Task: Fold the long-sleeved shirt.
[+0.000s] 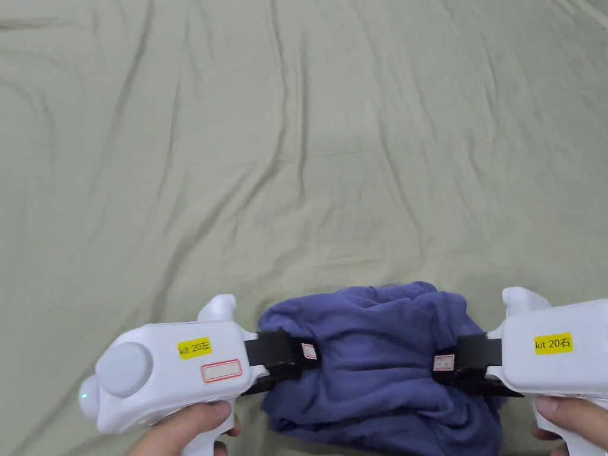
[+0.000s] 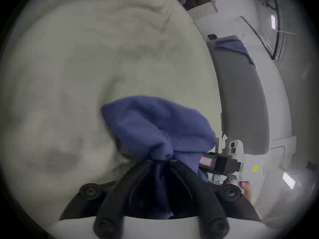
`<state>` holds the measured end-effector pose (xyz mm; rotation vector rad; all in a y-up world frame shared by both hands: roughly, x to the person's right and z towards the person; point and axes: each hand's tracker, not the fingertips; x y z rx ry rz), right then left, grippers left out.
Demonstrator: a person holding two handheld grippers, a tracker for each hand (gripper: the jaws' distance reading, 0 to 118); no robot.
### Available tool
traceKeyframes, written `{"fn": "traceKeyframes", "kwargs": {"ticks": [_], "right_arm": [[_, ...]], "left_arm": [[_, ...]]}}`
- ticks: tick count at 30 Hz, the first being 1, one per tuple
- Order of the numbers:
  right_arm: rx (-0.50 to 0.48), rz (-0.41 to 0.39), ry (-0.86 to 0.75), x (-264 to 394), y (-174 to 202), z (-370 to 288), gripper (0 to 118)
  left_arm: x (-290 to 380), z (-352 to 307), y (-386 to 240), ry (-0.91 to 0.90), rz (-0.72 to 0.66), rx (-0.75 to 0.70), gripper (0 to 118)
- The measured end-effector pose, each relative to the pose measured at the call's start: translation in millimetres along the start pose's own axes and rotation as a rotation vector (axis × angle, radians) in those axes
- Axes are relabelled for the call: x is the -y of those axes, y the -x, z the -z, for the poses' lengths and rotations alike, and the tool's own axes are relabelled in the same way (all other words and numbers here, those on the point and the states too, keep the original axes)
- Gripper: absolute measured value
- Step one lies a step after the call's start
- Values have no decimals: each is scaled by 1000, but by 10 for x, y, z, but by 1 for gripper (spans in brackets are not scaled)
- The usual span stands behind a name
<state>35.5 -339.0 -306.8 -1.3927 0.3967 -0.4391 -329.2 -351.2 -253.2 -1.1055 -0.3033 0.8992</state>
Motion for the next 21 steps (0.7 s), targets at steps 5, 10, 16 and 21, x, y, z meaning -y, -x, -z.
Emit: {"fn": "traceKeyframes", "kwargs": {"ticks": [5,10,16,21], "right_arm": [[-3,-110,-130,157,596,-345,0],[-102,-224,-132,272,1481,-193,0],[-266,-350,29,561,2650,396,0],[-387,-417,93,915,3439,692,0]], "left_arm": [[-71,-951,-114,-87,121,-47,4],[-178,-1869,42,-188,128,-197,4],[-478,-2938,856,-253,65,-559,4],[-841,-3427,1645,-269,14,-921,4]]}}
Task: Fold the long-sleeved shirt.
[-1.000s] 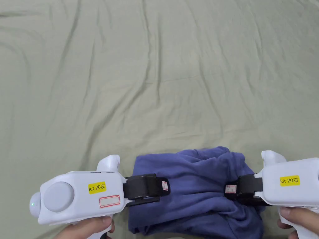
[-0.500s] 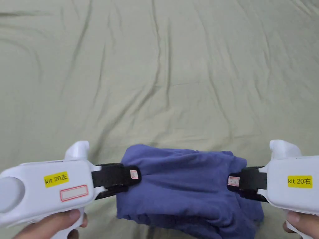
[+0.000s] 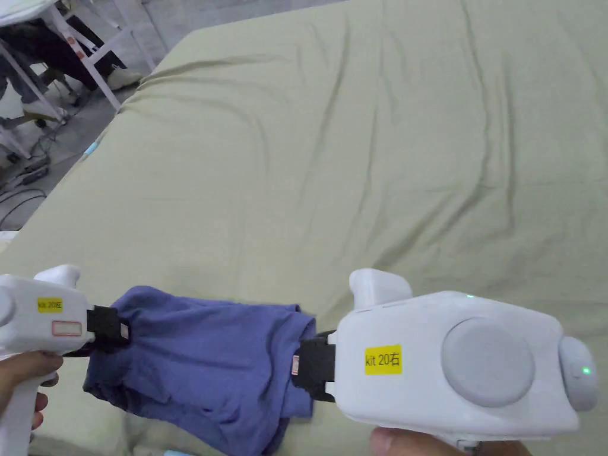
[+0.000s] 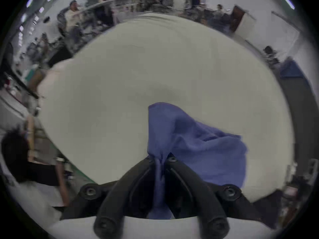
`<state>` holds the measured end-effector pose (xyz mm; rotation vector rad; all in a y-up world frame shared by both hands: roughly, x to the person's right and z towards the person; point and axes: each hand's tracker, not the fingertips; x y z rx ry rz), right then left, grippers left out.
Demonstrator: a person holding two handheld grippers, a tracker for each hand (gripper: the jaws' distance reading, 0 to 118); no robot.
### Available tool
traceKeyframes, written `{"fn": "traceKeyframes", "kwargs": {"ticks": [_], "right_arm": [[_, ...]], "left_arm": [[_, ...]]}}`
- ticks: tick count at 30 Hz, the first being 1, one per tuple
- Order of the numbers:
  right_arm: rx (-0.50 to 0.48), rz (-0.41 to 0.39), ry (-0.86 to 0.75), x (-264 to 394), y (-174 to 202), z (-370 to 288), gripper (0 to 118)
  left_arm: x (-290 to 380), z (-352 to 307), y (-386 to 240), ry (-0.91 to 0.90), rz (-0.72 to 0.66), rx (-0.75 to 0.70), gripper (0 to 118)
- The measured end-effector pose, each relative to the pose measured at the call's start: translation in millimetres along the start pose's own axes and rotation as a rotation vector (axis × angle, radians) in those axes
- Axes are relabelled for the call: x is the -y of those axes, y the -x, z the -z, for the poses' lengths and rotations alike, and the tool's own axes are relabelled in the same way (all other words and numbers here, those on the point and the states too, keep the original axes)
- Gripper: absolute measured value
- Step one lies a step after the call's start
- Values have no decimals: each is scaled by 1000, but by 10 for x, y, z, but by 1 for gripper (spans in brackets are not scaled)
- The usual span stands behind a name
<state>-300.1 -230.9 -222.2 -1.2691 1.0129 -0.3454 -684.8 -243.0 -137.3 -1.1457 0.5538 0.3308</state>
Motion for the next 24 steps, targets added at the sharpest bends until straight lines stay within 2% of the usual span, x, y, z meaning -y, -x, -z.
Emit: {"fn": "traceKeyframes", "kwargs": {"ticks": [2,3,4,5,6,7,9,11,14,15,16,17,18,20,21,23,24], "right_arm": [[-22,-5,-8,-4,155,121,0],[-29,-8,-6,-9,197,150,0],[-28,-13,-4,-10,237,177,0],[-21,-24,-4,-5,259,176,0],[-18,-32,-7,0,265,164,0],[-15,-39,-13,8,251,131,0],[-7,-47,-23,8,224,73,0],[4,-43,-32,9,194,-19,0],[-5,-34,-65,9,135,-307,0],[-9,-37,-87,20,113,-450,0],[-2,-50,-123,22,72,-621,0],[28,-82,-167,23,23,-813,0],[88,-128,-222,16,-27,-1033,0],[295,-205,-370,49,-119,-1562,0],[381,-226,-445,69,-171,-1823,0],[486,-247,-576,170,-255,-2391,0],[522,-245,-634,237,-288,-2679,0]], "left_arm": [[-99,246,247,17,-15,-96,5],[-125,341,326,37,-19,-134,12],[-223,507,506,61,-55,-205,47],[-247,547,566,46,-69,-227,88],[-249,525,593,20,-61,-204,114],[-264,447,588,-36,-48,-161,118],[-193,218,413,-103,-62,-169,117],[-194,117,329,-96,-82,-145,117],[-184,39,231,-69,-115,-16,116],[-165,-52,111,-34,-129,39,111],[-82,-203,-88,23,-106,113,84],[-18,-355,-277,10,-70,171,41],[41,-555,-529,-56,26,175,3],[287,-1039,-1102,-233,188,88,0],[395,-1286,-1340,-316,246,95,0],[622,-1789,-1755,-483,299,175,0],[739,-2048,-1932,-567,269,234,0]]}}
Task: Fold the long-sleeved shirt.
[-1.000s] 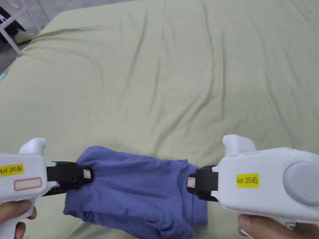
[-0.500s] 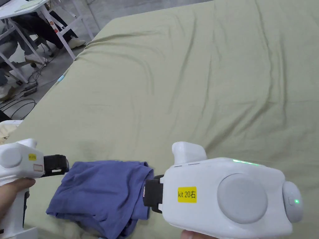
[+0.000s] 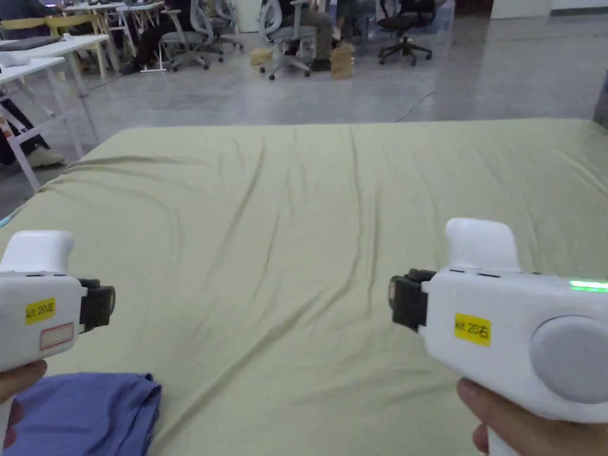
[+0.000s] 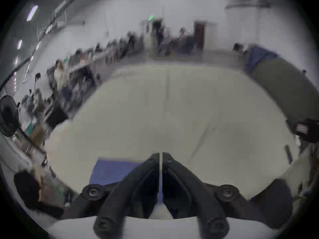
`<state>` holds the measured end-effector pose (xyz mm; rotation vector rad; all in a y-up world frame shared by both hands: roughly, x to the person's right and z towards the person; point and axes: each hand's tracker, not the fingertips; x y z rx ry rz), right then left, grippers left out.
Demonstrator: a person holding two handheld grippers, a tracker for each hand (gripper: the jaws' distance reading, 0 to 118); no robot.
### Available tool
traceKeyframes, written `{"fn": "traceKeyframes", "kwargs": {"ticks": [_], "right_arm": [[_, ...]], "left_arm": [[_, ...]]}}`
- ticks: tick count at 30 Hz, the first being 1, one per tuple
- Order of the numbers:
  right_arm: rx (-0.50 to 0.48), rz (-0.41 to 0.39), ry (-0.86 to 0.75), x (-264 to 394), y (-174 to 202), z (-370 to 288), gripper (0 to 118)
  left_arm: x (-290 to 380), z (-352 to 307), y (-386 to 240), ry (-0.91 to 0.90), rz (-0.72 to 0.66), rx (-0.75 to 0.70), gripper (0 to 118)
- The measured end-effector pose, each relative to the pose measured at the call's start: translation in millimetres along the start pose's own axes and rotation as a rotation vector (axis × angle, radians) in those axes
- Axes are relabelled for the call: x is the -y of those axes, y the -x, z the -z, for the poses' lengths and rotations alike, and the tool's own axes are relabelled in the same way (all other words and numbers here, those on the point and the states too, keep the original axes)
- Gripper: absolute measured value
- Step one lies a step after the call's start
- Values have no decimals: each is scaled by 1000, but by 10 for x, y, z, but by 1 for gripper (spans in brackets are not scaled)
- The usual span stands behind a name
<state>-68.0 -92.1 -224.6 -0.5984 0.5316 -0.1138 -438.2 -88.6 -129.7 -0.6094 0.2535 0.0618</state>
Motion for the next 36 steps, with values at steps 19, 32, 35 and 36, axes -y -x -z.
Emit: {"fn": "traceKeyframes", "kwargs": {"ticks": [19,32,35,36], "right_arm": [[277,-182,-470,195,-701,-1969,0],[232,-184,-407,346,-579,-1938,45],[158,-171,-379,337,-627,-1887,118],[100,-122,-383,336,-660,-1889,118]], "left_arm": [[256,-1573,-2321,-562,-35,33,0],[376,-1715,-2353,-516,-50,38,73],[357,-1620,-2373,-465,-47,49,116],[367,-1663,-2384,-481,-61,89,117]]}}
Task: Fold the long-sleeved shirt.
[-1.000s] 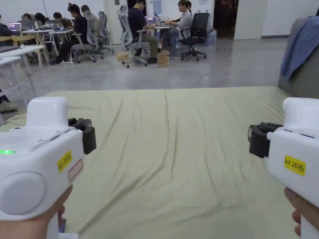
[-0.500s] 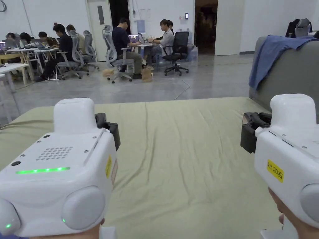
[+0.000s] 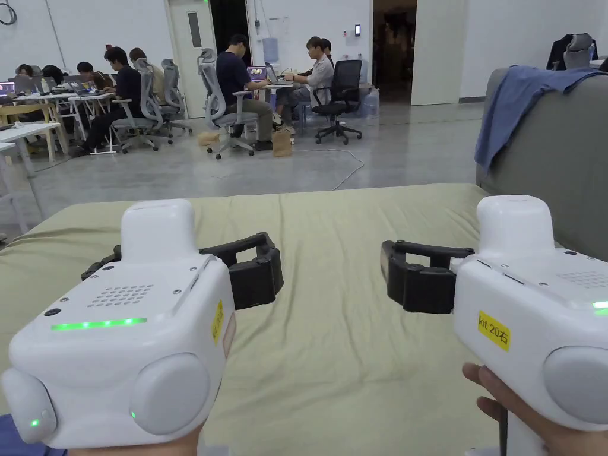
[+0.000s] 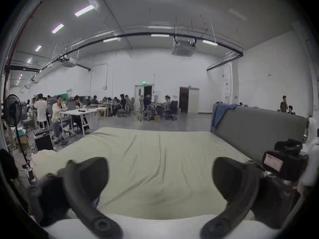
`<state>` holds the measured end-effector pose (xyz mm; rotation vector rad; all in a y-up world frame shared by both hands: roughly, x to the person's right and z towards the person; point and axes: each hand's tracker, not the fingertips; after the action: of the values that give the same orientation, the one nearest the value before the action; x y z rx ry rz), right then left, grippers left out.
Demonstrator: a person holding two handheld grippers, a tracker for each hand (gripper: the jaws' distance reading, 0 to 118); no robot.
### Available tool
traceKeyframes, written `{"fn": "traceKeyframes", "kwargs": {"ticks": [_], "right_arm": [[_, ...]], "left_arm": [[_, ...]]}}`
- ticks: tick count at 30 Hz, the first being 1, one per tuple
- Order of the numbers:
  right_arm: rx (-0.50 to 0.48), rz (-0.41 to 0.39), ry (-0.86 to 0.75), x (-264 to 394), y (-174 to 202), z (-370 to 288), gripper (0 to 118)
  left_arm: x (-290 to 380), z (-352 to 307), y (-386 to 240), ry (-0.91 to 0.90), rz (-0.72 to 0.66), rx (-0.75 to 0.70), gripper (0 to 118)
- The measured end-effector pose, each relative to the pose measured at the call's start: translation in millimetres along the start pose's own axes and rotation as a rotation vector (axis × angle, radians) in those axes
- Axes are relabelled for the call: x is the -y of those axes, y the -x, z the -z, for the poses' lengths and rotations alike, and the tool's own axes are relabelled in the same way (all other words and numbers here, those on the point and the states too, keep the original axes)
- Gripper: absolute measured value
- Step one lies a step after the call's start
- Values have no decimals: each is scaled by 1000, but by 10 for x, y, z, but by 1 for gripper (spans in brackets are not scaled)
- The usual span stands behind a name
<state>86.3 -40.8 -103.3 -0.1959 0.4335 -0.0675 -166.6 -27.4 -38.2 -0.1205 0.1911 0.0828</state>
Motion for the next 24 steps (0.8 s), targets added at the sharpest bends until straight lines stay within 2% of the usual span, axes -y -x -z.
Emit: {"fn": "traceKeyframes", "kwargs": {"ticks": [2,4,9,21,24], "right_arm": [[-64,49,-4,-40,-63,-14,118],[-38,77,27,-94,-57,1,118],[-27,-44,-15,-29,-1,-3,118],[-5,-8,-6,-18,23,32,118],[51,-30,-14,-2,48,45,118]], "left_arm": [[-74,24,-30,-18,24,-20,118],[-15,-44,-3,-32,35,-34,118],[-27,-53,22,-40,47,-40,118],[-43,-138,-14,-54,66,-37,118],[-38,-135,-19,-48,71,-34,118]]}}
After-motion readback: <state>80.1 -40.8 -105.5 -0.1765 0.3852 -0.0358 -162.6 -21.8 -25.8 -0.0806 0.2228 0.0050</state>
